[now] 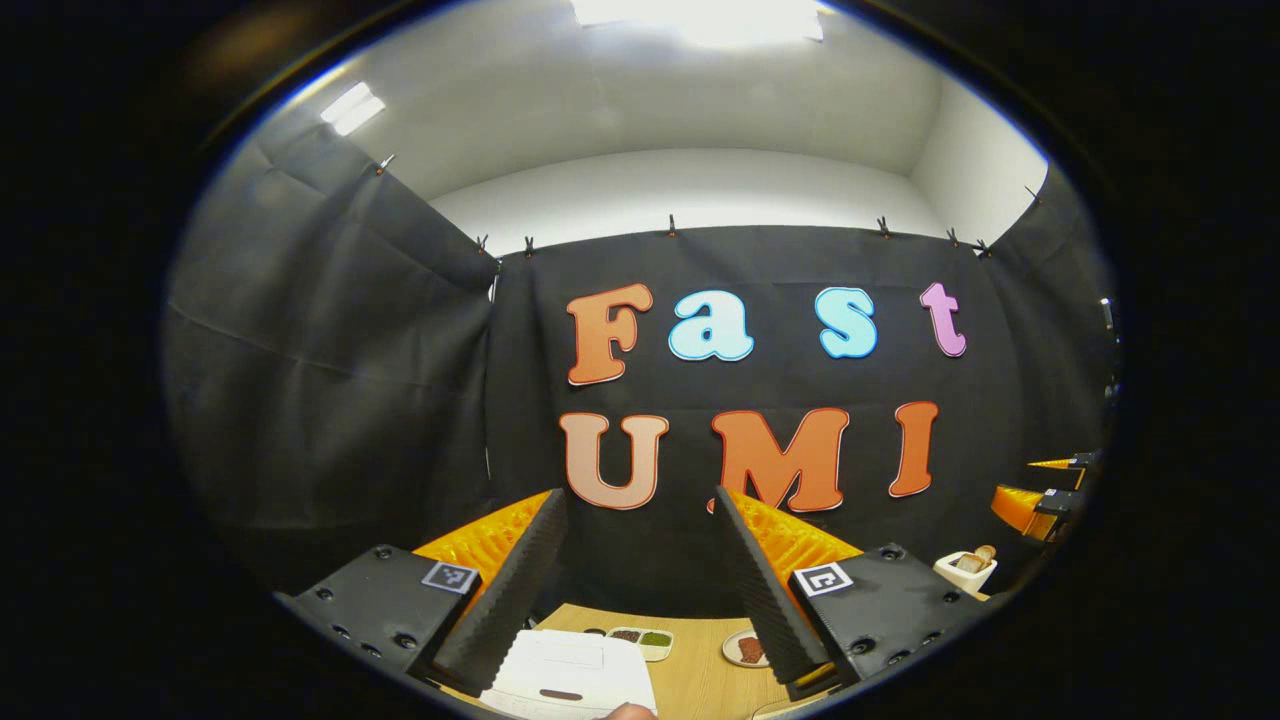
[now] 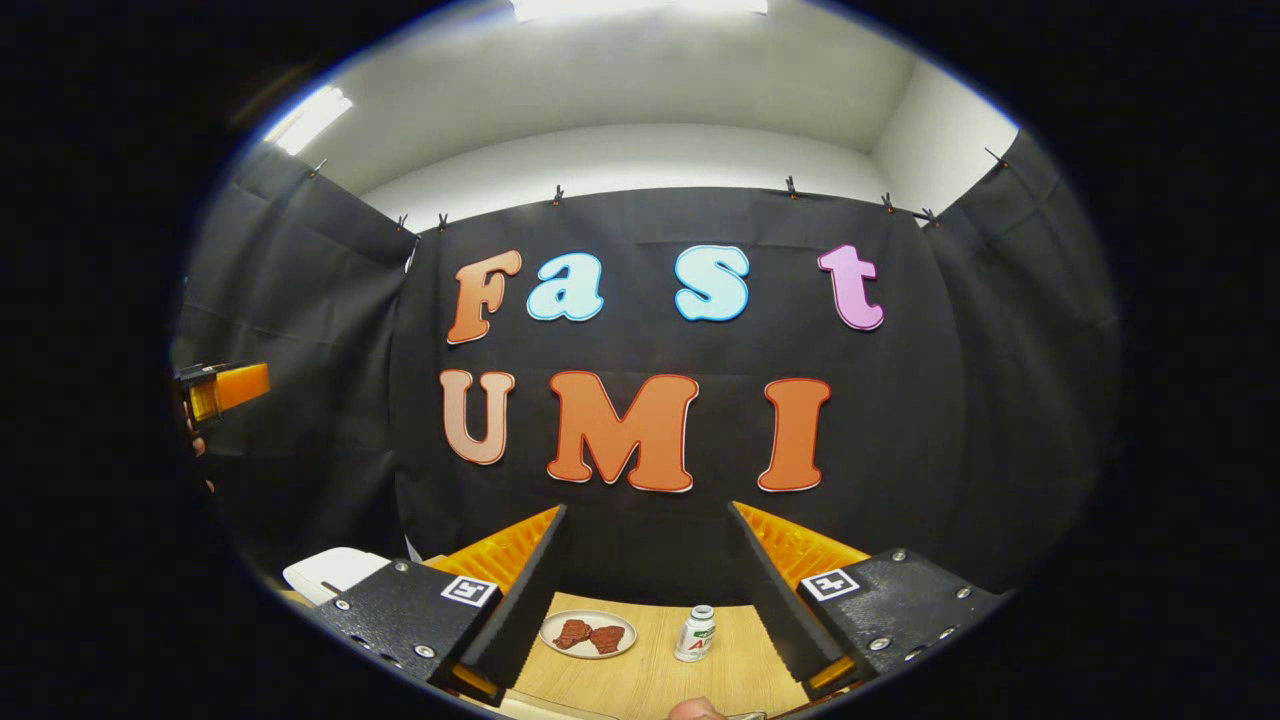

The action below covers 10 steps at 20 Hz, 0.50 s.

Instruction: Close the left gripper, press the button to open the rice cooker; take a wooden spoon from the chopstick holder with the right hand, scoop a spoonful of rice and pour it into the rice cooker, then put the wooden spoon back into the chopstick holder.

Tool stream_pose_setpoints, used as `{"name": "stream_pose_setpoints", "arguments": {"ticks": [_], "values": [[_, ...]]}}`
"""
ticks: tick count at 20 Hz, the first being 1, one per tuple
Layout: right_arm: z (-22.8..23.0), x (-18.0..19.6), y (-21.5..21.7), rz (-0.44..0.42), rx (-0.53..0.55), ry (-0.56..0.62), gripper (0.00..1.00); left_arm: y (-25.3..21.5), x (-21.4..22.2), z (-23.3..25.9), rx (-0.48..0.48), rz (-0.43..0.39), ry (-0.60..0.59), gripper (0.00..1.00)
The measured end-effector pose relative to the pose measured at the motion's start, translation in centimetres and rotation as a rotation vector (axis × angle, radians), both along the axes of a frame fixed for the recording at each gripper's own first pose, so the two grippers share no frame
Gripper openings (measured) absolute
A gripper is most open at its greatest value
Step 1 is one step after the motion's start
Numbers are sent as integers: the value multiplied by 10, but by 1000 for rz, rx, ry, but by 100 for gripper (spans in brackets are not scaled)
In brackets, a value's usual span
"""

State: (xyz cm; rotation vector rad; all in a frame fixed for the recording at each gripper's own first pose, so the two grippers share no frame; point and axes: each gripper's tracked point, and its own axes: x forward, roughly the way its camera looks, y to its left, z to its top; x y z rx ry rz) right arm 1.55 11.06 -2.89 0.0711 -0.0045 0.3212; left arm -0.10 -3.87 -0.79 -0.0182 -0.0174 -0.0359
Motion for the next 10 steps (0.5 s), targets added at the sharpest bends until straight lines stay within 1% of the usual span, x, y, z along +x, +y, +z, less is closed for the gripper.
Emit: {"name": "stream_pose_setpoints", "arguments": {"ticks": [3,5,7,8,9,10], "values": [[3,-2,-9,-27,2,-23,95,-3,4,-4,24,-2,-2,99],[11,-3,-11,-36,18,-52,95,-9,3,-4,28,-16,-7,99],[11,-2,-14,-46,33,-66,95,-10,3,-5,52,-11,-6,99],[13,-4,-13,-42,43,-69,100,-11,2,-7,60,-15,-5,99],[13,-5,-13,-40,50,-67,95,-15,2,-9,63,-21,-2,99],[12,-4,-14,-40,53,-65,100,-16,1,-10,63,-26,0,99]]}}
